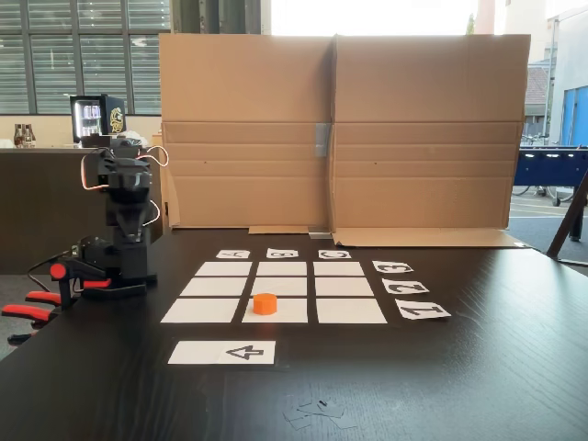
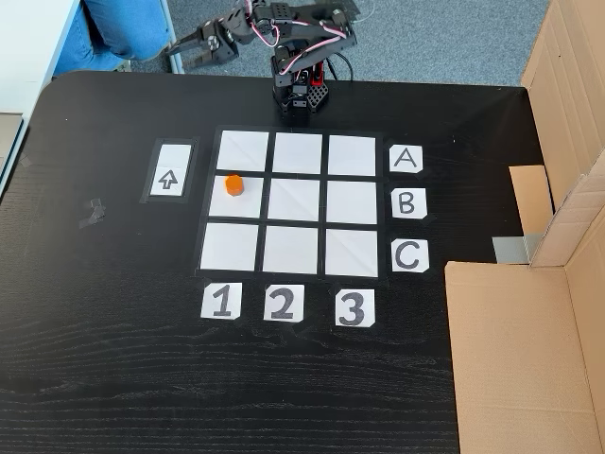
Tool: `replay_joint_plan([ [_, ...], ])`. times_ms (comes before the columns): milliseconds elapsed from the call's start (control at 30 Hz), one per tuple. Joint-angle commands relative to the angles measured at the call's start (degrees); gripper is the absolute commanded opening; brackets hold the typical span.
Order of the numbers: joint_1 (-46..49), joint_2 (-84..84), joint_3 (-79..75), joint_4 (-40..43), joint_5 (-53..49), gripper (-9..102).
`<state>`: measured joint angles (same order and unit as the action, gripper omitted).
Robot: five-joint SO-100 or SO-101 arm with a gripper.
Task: Pick up the round, orange token and place it in the grid on square B1.
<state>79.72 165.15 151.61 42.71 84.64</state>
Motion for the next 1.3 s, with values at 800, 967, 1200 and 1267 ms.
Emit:
replay_joint_plan([
  [800, 24.9, 25.6, 19.8, 9.3, -2.2, -1],
  [967, 24.6, 25.6, 19.8, 9.3, -2.4, -1],
  [1200, 24.6, 25.6, 19.8, 9.3, -2.4, -1],
  [1267, 24.6, 25.6, 19.8, 9.3, -2.4, -1],
])
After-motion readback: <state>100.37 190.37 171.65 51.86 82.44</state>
